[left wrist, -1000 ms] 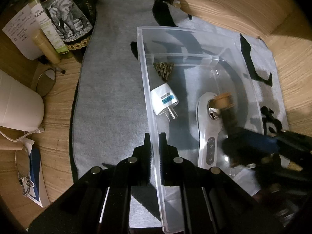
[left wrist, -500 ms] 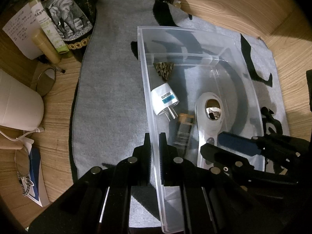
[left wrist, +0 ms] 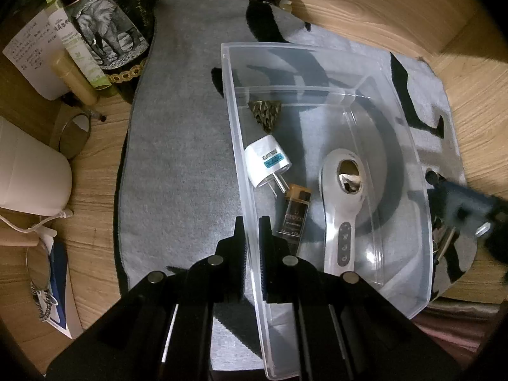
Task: Organize rigid objects
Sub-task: 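Move the right tool to the silver tube with black strap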
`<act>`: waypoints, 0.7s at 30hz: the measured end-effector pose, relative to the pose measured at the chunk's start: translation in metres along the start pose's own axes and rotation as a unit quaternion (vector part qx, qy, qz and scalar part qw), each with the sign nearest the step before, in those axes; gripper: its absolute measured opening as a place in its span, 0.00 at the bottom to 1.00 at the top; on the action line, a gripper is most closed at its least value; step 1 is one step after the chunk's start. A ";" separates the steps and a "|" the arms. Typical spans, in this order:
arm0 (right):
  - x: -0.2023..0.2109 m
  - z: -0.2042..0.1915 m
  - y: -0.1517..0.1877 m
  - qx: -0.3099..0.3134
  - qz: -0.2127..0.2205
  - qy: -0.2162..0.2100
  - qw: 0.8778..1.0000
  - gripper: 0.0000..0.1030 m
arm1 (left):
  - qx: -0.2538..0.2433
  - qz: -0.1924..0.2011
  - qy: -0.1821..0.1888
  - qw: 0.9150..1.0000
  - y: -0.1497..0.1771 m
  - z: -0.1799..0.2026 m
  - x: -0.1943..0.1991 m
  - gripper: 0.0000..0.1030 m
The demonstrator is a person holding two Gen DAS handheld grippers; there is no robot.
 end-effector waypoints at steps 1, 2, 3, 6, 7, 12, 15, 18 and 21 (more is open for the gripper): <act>0.010 0.006 -0.001 -0.008 0.012 0.003 1.000 0.29 | 0.000 0.000 0.000 1.000 0.000 0.000 0.000 0.06; 0.017 0.011 -0.001 -0.014 0.020 0.005 1.000 0.31 | -0.001 0.000 0.000 1.000 0.000 0.000 0.000 0.06; 0.024 0.017 -0.001 -0.022 0.028 0.008 0.999 0.32 | -0.001 -0.001 0.000 1.000 0.000 0.000 0.000 0.06; 0.040 0.040 0.002 -0.050 0.048 0.025 0.997 0.35 | -0.002 -0.001 0.000 1.000 0.001 0.000 0.000 0.06; 0.044 0.049 0.004 -0.061 0.052 0.030 0.996 0.35 | -0.001 -0.001 0.000 1.000 0.000 0.000 0.000 0.06; 0.053 0.102 0.021 -0.132 0.056 0.048 0.989 0.36 | 0.000 -0.004 -0.001 1.000 0.002 0.001 -0.001 0.06; 0.053 0.135 0.040 -0.173 0.049 0.064 0.982 0.36 | -0.001 -0.005 -0.003 1.000 0.002 0.002 -0.001 0.06; 0.049 0.158 0.056 -0.199 0.040 0.073 0.976 0.36 | -0.001 -0.006 -0.003 1.000 0.002 0.003 -0.001 0.06; 0.045 0.171 0.067 -0.212 0.030 0.080 0.974 0.36 | 0.001 -0.008 -0.002 1.000 0.002 0.002 -0.001 0.06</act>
Point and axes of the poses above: each gripper's, at about its wrist camera, not at the fingertips, and x roughly against the way its jaws point, z to its right, y to its underside, the point moved 9 cm from there along -x, roughly the way its jaws point, and after that the axes turned 12 degrees about -z, right-handed, at the moved point
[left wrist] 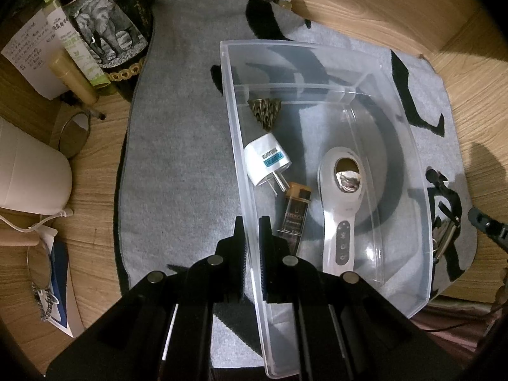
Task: Organize rigid objects
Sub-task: 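Move the right tool to the silver tube with black strap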
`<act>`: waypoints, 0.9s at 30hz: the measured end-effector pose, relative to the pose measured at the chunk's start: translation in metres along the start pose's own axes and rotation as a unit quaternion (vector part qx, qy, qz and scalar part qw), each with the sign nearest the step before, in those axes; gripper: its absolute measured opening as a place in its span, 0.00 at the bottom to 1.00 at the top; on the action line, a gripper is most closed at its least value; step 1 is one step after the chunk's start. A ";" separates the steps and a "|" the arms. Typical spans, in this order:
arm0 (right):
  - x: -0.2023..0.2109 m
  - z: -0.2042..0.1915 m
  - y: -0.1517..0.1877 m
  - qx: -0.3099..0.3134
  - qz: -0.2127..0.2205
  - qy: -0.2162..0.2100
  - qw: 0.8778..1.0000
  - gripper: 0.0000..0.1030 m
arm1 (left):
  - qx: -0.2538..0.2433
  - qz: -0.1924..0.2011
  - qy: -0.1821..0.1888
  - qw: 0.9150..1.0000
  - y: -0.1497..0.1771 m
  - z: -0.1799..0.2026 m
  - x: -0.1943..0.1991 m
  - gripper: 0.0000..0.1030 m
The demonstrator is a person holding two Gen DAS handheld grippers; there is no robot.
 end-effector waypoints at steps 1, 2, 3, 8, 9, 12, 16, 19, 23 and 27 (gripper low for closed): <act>-0.003 0.002 0.000 -0.002 -0.002 0.000 1.000 0.36 | 0.000 0.000 0.000 1.000 0.000 0.000 0.000 0.06; -0.006 0.003 0.000 -0.002 -0.004 0.001 1.000 0.36 | 0.000 -0.001 0.000 1.000 0.000 0.000 0.000 0.06; -0.009 0.003 -0.001 -0.001 -0.005 0.002 1.000 0.36 | 0.000 -0.001 -0.001 1.000 0.000 0.000 0.000 0.06; -0.022 0.001 -0.018 0.001 -0.006 0.004 1.000 0.36 | 0.000 -0.004 -0.001 1.000 0.000 -0.001 0.000 0.06; -0.025 0.000 -0.022 0.002 -0.006 0.004 1.000 0.36 | 0.001 -0.005 0.000 1.000 0.000 -0.001 -0.001 0.06; -0.040 -0.002 -0.033 0.011 -0.017 0.011 1.000 0.36 | 0.005 -0.006 0.001 1.000 -0.001 -0.001 -0.001 0.06; -0.061 0.003 -0.045 0.016 -0.033 0.035 0.999 0.38 | 0.009 -0.007 0.004 1.000 -0.001 -0.001 -0.001 0.06; -0.068 0.004 -0.049 0.019 -0.041 0.037 0.998 0.41 | 0.013 -0.008 0.007 1.000 0.000 -0.002 -0.001 0.06; -0.069 0.000 -0.053 0.036 -0.039 0.049 0.997 0.39 | 0.017 -0.011 0.011 1.000 0.001 -0.002 -0.002 0.06; -0.066 -0.006 -0.055 0.055 -0.031 0.055 0.997 0.27 | 0.017 -0.013 0.012 1.000 0.001 -0.002 -0.004 0.06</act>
Point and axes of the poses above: each gripper's, at about its wrist camera, not at the fingertips, and x roughly against the way its jaws point, z to its right, y to its underside, the point moved 9 cm from there along -x, roughly the way its jaws point, and after that the axes turned 12 degrees about -z, right-handed, at the moved point
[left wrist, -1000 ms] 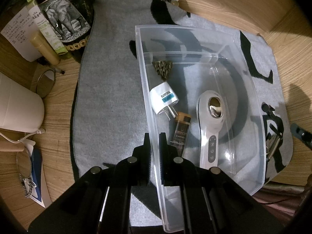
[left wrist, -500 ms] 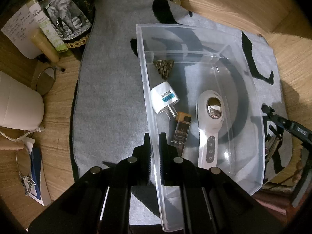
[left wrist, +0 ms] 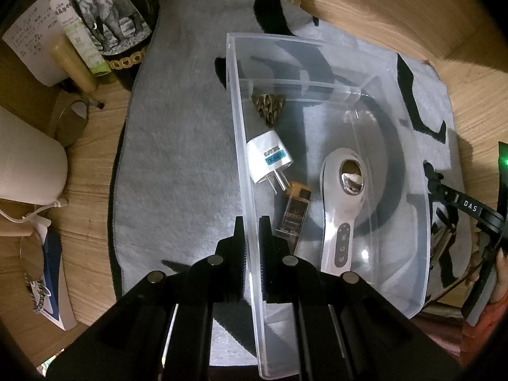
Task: Organize rigid objects
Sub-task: 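Move the right tool to the silver tube with black strap, then grasp the silver tube upright with the right tool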
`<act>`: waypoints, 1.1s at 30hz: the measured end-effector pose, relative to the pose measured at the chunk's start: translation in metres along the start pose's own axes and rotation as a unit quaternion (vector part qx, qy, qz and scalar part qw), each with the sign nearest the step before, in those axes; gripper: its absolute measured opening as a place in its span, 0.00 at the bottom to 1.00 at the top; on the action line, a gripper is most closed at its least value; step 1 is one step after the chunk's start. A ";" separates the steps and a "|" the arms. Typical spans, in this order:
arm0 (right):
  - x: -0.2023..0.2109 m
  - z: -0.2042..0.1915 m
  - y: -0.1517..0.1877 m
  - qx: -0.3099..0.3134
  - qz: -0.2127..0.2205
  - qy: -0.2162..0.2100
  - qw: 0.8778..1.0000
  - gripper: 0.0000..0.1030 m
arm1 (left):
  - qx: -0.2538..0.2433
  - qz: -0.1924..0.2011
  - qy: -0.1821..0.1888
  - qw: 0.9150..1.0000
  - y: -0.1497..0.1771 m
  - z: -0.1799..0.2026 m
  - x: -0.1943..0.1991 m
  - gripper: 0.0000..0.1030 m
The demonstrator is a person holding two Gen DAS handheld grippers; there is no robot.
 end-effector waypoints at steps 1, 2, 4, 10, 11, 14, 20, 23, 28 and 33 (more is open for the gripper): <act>0.001 -0.002 0.000 0.005 0.003 0.000 1.000 0.26 | 0.000 0.000 0.000 1.000 0.000 0.000 0.000 0.06; 0.003 -0.005 0.000 0.009 0.007 0.001 1.000 0.26 | 0.000 0.001 0.000 1.000 0.001 0.000 0.000 0.06; 0.006 -0.013 0.001 0.019 0.015 0.001 1.000 0.26 | 0.001 0.001 0.004 1.000 0.000 -0.001 0.000 0.06; 0.027 -0.035 0.009 0.019 0.033 -0.019 0.999 0.26 | -0.001 0.003 0.008 1.000 0.001 -0.002 0.001 0.06; 0.033 -0.039 0.011 0.019 0.038 -0.022 0.999 0.26 | -0.002 0.003 0.009 1.000 0.002 -0.002 0.001 0.06; 0.051 -0.048 0.016 0.020 0.050 -0.035 0.998 0.26 | -0.006 0.003 0.011 1.000 0.002 -0.002 0.002 0.06; 0.082 -0.071 0.025 0.039 0.071 -0.054 0.995 0.26 | -0.015 0.006 0.013 1.000 0.006 -0.001 0.003 0.06; 0.094 -0.091 0.029 0.059 0.080 -0.064 0.993 0.27 | -0.018 0.007 0.012 1.000 0.005 0.000 0.003 0.06; 0.098 -0.118 0.035 0.092 0.082 -0.076 0.989 0.27 | -0.025 0.009 0.009 1.000 0.005 0.001 0.003 0.06; 0.084 -0.142 0.046 0.118 0.065 -0.081 0.988 0.27 | -0.029 0.012 0.007 0.999 0.004 0.002 0.003 0.06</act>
Point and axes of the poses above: each gripper's, at about its wrist camera, not at the fingertips, and x roughly against the way its jaws point, z to its right, y to its underside, the point moved 9 cm from there along -x, roughly the way its jaws point, and after that the axes turned 12 degrees about -z, right-handed, at the moved point
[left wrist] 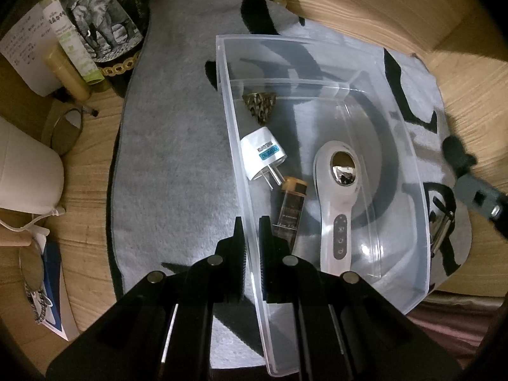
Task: Organize rigid objects
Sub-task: 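Grasp the silver tube upright with the right tool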
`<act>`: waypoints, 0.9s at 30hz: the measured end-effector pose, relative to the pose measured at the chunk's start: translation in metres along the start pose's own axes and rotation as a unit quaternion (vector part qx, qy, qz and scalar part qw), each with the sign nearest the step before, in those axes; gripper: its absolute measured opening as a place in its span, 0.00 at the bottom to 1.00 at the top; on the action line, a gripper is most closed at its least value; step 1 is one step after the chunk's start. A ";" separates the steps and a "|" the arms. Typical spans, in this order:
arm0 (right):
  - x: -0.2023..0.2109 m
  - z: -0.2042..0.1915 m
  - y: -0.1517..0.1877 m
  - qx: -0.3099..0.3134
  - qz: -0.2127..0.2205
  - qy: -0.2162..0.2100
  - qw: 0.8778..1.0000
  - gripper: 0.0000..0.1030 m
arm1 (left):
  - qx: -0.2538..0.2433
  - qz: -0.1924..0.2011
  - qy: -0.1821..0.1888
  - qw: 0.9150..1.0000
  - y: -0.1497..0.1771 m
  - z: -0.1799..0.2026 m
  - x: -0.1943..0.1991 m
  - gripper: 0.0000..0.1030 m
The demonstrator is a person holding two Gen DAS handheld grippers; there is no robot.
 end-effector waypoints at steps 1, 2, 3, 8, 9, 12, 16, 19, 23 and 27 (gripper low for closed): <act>-0.005 -0.003 0.003 0.001 -0.006 -0.001 1.000 0.27 | 0.000 0.000 0.000 1.000 0.000 0.000 0.000 0.06; -0.009 -0.006 0.005 0.002 -0.012 -0.003 1.000 0.27 | 0.000 0.001 0.000 1.000 0.000 0.000 0.000 0.06; -0.014 -0.008 0.008 0.003 -0.019 -0.005 1.000 0.27 | 0.000 0.000 0.000 1.000 0.000 0.000 0.000 0.06; -0.033 -0.017 0.023 0.008 -0.049 -0.006 0.999 0.27 | -0.004 0.001 -0.002 1.000 0.000 0.000 0.001 0.06; -0.037 -0.019 0.025 0.010 -0.054 -0.006 0.998 0.27 | -0.004 0.000 -0.002 1.000 0.000 0.000 0.001 0.06; -0.044 -0.021 0.030 0.018 -0.064 -0.002 0.998 0.27 | -0.003 0.000 -0.003 1.000 0.000 0.000 0.001 0.06; -0.052 -0.022 0.037 0.019 -0.080 -0.001 0.997 0.27 | -0.002 -0.001 -0.003 1.000 -0.001 0.000 0.001 0.06; -0.055 -0.022 0.041 0.009 -0.093 -0.016 0.995 0.29 | -0.004 -0.001 -0.004 1.000 -0.001 0.001 0.000 0.06; -0.046 -0.022 0.041 0.004 -0.084 -0.024 0.996 0.33 | -0.005 -0.002 -0.006 1.000 -0.001 0.001 0.000 0.06; -0.030 -0.016 0.036 -0.006 -0.060 -0.024 0.998 0.33 | -0.007 -0.002 -0.007 1.000 -0.002 0.001 -0.001 0.06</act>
Point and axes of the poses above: each gripper's, at about its wrist camera, not at the fingertips, and x roughly against the way its jaws point, z to its right, y to its underside, the point moved 9 cm from there along -x, roughly the way its jaws point, and after that the axes turned 12 degrees about -z, right-handed, at the moved point
